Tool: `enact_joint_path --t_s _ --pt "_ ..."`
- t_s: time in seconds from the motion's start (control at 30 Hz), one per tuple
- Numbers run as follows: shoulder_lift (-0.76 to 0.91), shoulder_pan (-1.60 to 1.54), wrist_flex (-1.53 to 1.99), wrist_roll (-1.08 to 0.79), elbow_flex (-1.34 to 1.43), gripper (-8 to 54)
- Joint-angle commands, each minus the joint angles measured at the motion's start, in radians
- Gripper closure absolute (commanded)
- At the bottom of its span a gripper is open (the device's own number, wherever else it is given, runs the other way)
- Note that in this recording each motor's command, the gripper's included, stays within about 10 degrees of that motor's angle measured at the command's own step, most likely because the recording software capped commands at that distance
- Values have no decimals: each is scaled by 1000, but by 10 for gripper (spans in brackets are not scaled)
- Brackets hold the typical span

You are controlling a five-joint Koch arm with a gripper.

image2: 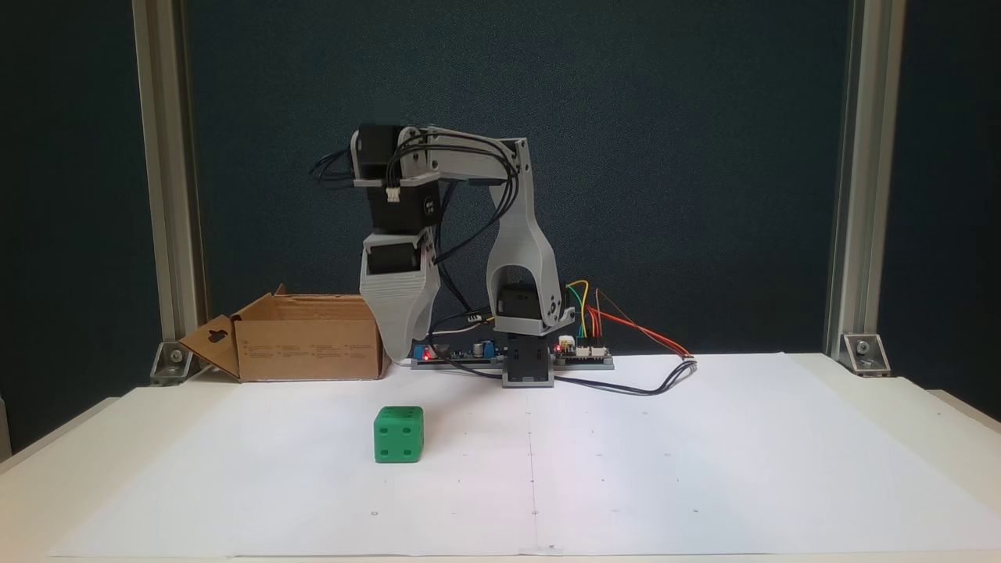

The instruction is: Grasp a green dice and put it in the bin.

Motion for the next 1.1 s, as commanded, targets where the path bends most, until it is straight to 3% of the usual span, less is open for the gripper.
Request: enact_joint_path --t_s 0.0,1.07 --pt "-2 -2 2 -63 -58 -9" --pt "-18 25 -241 -35 140 -8"
